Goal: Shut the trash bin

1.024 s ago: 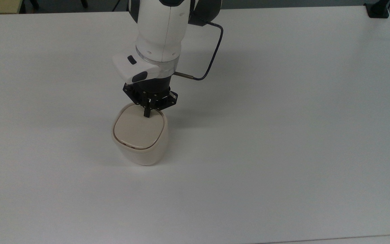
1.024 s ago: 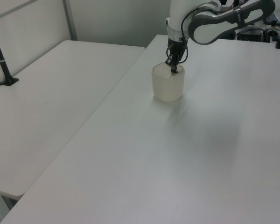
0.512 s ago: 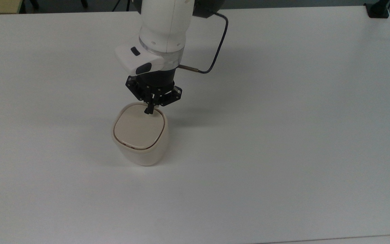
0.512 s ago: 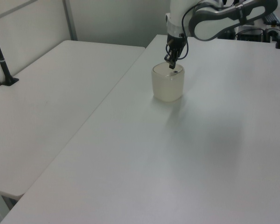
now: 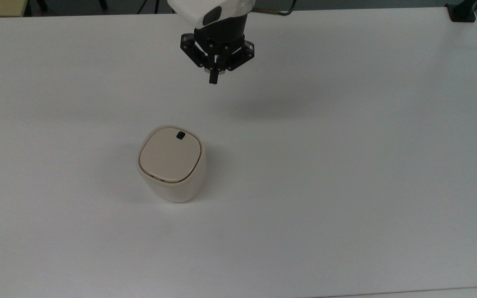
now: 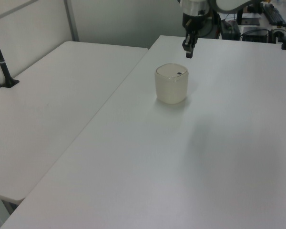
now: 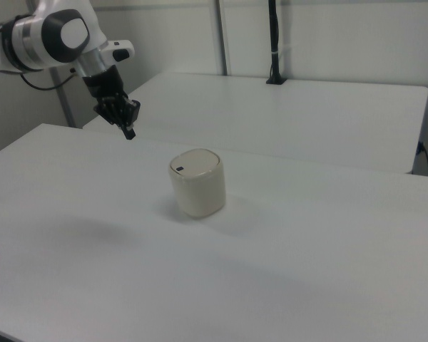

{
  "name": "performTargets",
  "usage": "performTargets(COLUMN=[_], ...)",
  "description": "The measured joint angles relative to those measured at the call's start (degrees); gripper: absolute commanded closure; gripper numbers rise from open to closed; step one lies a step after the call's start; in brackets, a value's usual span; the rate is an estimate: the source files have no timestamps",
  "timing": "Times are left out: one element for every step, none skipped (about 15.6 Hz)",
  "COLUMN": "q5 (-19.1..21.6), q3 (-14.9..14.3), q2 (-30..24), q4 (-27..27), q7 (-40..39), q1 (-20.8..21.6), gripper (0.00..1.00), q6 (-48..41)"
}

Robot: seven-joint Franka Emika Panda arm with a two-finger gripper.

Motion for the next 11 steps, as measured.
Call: performTargets(q5=[1.3, 2.6, 4.1, 5.4, 6.5, 7.5, 8.3, 8.7, 8.9, 9.0, 9.0], q3=[0.0, 0.0, -0.2, -0.4, -0.5, -0.6, -0.6, -0.7, -0.7, -0.7, -0.7], q2=[-0.7, -1.4, -2.0, -2.6, -3.3, -4.0, -4.6, -5.1, -5.5, -5.6, -5.6], q4=[0.0, -0.1, -0.1, -0.1, -0.1, -0.1, -0.1, -0.1, -0.1, -0.2, -0.2], q7=[-1.4, -2.8, -4.2, -5.6, -6.8, -8.0, -8.9, -9.6, -9.8, -10.1, -10.1], q1=[-0.1, -0.3, -0.4, -0.7, -1.2, -1.9, -2.8, -3.8, -4.6, -5.0, -5.3], gripper=[0.99, 0.99, 0.98, 0.97, 0.9, 0.86, 0.86, 0.79, 0.73, 0.64, 0.52], q6=[-0.9, -1.4, -2.1, -3.0, -4.2, -5.6, -7.0, -8.1, -8.8, -9.0, -9.1])
